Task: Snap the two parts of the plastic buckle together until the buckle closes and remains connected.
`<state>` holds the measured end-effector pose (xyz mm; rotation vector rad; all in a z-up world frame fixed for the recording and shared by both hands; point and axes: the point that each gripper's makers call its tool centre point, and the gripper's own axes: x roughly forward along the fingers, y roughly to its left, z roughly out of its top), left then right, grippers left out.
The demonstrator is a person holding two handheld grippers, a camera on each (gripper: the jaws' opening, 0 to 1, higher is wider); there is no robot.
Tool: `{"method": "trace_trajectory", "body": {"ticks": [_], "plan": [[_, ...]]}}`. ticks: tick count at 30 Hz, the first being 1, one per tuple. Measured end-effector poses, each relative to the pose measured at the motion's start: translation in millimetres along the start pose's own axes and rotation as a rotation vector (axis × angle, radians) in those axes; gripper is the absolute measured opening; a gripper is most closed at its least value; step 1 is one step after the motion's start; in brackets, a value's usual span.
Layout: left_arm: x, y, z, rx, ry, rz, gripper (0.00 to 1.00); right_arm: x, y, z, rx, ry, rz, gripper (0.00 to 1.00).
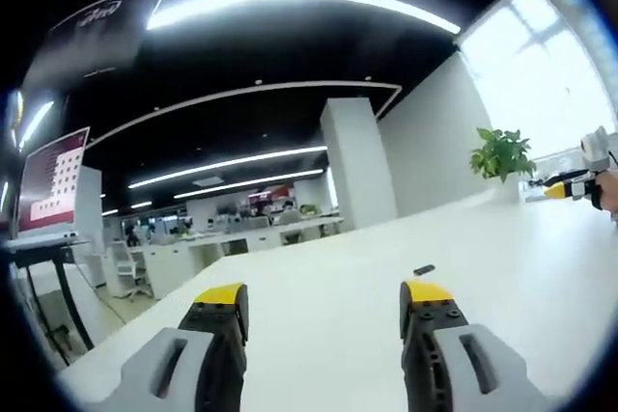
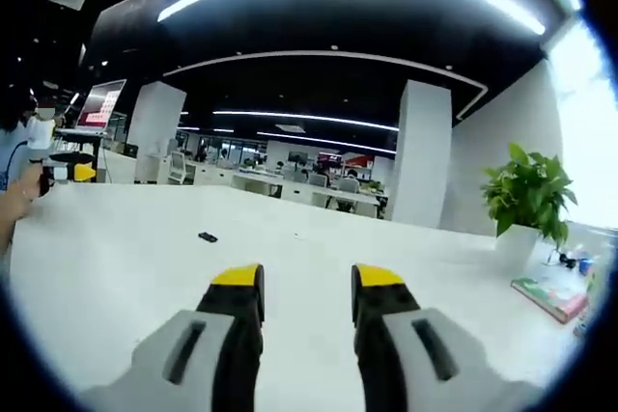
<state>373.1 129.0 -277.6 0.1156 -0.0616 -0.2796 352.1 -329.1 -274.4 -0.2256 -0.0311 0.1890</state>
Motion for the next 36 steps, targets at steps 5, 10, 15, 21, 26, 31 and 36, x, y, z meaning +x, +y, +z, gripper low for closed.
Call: {"method": "trace_trajectory", "body": {"ticks": [5, 10, 15, 21, 26, 31, 36], "plan": [[-1.0, 1.9, 1.8, -0.002, -0.009, 0.006, 0.65, 1.5, 0.1, -2.2, -0.003, 0.010, -0.002, 0.36], [-2.4, 4.6, 3.7, -0.020, -0.020, 0.011, 0.65, 2.7, 1.5, -3.4, -0.007, 0.016, 0.002, 0.36], [-3.3, 5.4, 5.7, -0.029, -0.032, 0.013, 0.64, 3.7, 2.4, -5.8, -0.011, 0.026, 0.003, 0.36], [-3.0, 2.5, 5.7, -0.031, -0.032, 0.002, 0.64, 2.9, 1.8, -6.5, -0.016, 0.029, -0.003, 0.36], [-3.8, 2.5, 7.3, -0.028, -0.039, 0.005, 0.64, 2.6, 2.3, -6.1, -0.016, 0.027, -0.002, 0.36], [-4.3, 1.3, 7.9, -0.035, -0.042, 0.000, 0.64, 3.6, 3.7, -10.6, -0.035, 0.053, 0.001, 0.34], [-4.1, -2.2, 8.6, -0.030, -0.043, -0.013, 0.64, 2.3, 2.0, -8.8, -0.032, 0.043, -0.008, 0.34]]}}
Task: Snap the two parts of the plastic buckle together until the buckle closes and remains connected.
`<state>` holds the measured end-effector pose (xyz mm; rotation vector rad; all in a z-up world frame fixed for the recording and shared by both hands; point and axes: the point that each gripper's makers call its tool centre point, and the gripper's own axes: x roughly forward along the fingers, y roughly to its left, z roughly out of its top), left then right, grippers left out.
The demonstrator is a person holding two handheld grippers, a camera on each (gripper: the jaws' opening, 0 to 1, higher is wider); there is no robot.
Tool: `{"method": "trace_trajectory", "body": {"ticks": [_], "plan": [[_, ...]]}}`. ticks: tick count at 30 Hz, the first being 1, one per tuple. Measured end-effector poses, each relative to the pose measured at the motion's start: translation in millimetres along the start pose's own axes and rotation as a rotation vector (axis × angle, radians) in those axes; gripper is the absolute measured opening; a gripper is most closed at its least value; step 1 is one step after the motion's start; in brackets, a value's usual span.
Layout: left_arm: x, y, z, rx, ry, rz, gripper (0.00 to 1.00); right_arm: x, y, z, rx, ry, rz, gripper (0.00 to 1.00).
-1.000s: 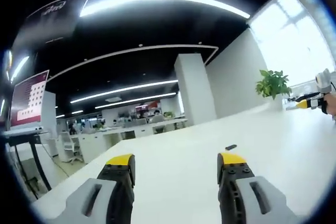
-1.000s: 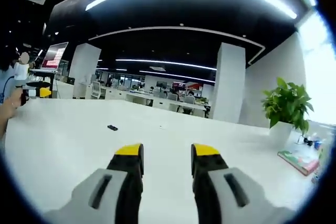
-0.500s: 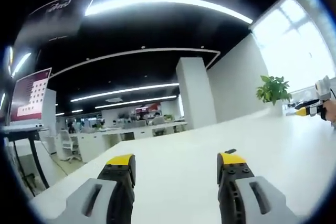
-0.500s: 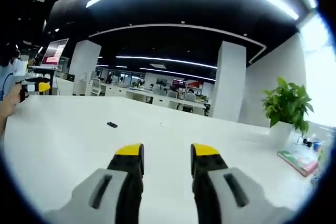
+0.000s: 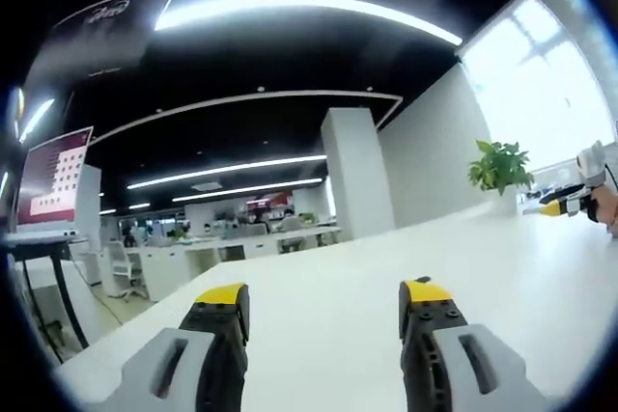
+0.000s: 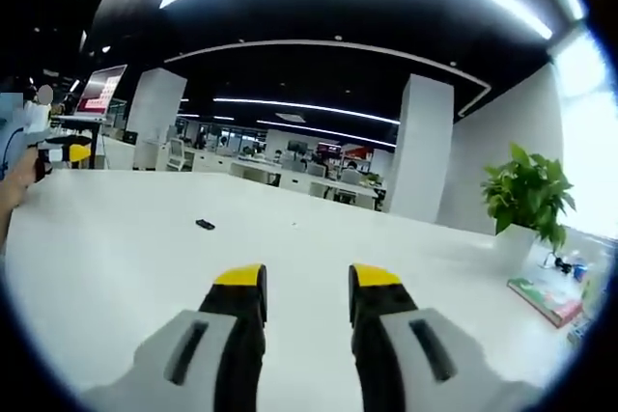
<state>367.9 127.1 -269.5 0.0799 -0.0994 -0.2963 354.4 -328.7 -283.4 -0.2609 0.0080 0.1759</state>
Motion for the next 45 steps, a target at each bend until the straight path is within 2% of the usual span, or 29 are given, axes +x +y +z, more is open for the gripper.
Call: {"method": "trace_trajectory", "body": {"ticks": [11, 24, 45], "plan": [[-0.3, -0.8, 0.0, -0.003, 0.001, -0.006, 0.64, 0.0, -0.4, 1.2, 0.003, -0.004, 0.005, 0.34], [-1.3, -3.8, 1.1, -0.016, 0.000, -0.023, 0.64, 0.6, 1.8, -3.4, -0.019, 0.026, 0.010, 0.33], [0.1, -7.9, -1.5, -0.021, 0.015, -0.043, 0.64, 2.2, 0.2, -8.7, -0.002, 0.051, 0.007, 0.33]]}}
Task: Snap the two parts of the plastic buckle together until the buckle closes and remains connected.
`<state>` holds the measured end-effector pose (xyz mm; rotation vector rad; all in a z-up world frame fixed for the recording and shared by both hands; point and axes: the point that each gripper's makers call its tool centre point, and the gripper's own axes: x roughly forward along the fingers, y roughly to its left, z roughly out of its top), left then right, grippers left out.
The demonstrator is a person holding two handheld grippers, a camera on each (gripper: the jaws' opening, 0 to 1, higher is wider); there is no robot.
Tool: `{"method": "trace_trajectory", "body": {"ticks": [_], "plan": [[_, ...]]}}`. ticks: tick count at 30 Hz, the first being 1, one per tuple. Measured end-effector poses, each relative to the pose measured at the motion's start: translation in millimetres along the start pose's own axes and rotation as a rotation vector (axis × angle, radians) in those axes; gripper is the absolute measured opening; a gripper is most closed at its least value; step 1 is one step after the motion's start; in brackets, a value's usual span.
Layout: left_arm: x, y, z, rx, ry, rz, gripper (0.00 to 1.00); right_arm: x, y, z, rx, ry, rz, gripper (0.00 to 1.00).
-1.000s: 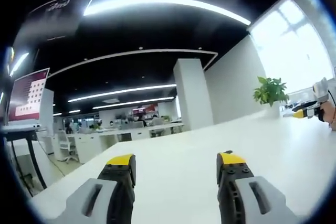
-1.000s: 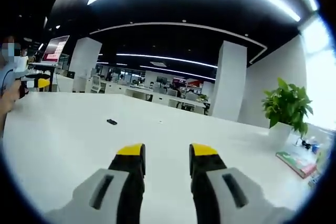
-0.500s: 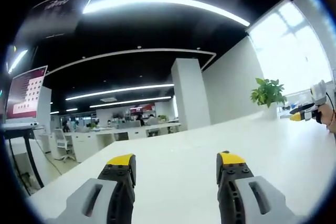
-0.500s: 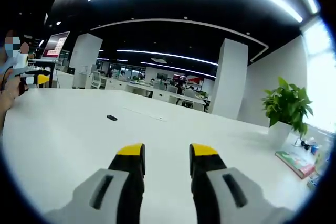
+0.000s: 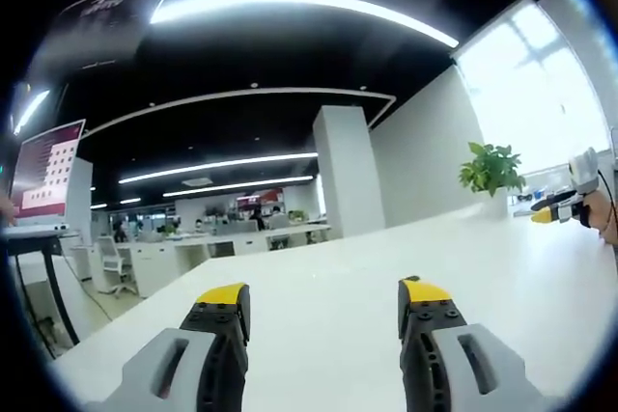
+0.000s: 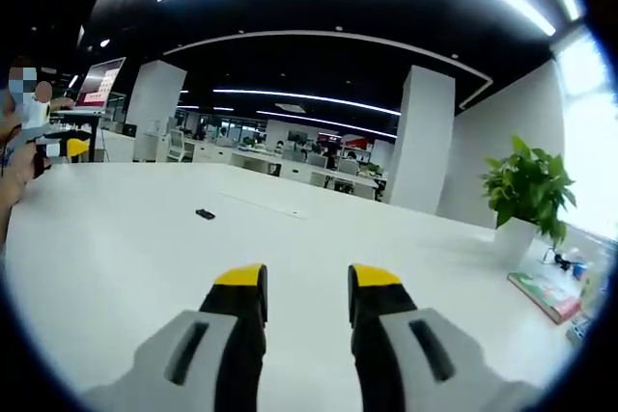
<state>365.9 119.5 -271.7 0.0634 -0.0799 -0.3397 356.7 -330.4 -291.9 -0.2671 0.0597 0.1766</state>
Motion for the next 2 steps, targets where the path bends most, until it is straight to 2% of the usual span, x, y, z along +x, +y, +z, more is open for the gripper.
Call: {"method": "trace_trajectory", "body": {"ticks": [2], "plan": [[0.4, -0.5, -1.0, -0.002, 0.005, -0.003, 0.64, 0.5, 0.8, -0.8, -0.001, 0.004, 0.004, 0.33]]}}
